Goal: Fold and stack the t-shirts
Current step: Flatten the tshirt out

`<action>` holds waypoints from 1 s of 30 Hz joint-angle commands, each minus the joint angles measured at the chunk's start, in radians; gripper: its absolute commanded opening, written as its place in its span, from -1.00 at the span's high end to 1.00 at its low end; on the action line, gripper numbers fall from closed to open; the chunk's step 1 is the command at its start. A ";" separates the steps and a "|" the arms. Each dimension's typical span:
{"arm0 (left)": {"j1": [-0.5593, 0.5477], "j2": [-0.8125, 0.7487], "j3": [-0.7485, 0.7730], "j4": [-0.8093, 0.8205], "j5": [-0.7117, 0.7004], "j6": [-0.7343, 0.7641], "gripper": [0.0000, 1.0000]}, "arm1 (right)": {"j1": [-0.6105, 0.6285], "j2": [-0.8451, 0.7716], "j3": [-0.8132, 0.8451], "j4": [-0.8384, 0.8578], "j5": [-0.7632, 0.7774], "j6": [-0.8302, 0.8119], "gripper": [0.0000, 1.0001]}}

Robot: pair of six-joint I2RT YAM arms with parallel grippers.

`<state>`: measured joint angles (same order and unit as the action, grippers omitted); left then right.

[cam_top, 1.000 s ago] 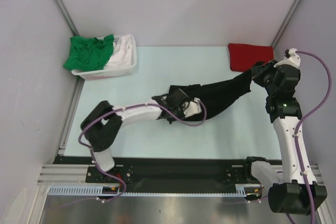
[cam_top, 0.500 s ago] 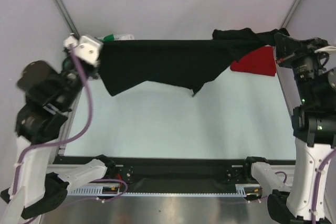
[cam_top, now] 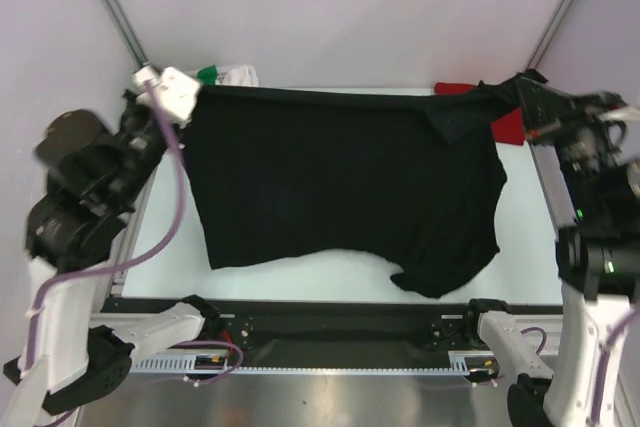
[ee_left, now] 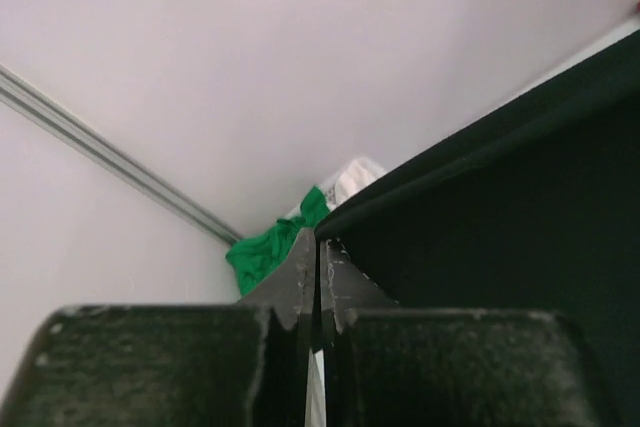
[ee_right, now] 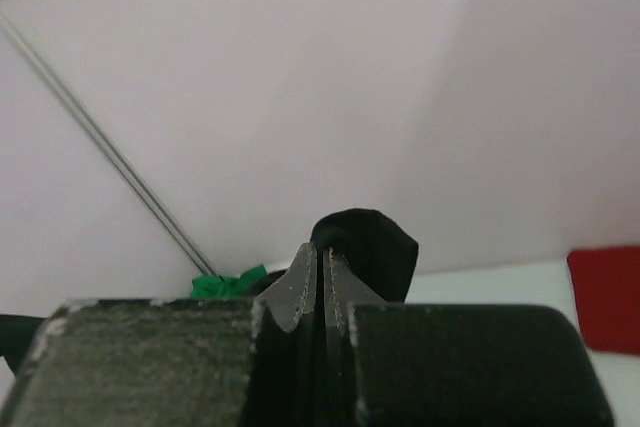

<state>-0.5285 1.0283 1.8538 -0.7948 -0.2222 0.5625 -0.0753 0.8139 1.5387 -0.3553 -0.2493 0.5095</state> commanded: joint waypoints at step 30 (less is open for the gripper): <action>0.308 0.287 -0.556 0.416 0.291 0.063 0.99 | 0.026 0.136 -0.665 0.317 0.166 0.181 1.00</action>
<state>-0.2455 1.3491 1.4963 -0.4541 0.0341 0.5423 -0.0628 1.0317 1.0718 -0.0566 -0.1532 0.6300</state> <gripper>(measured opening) 0.010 0.018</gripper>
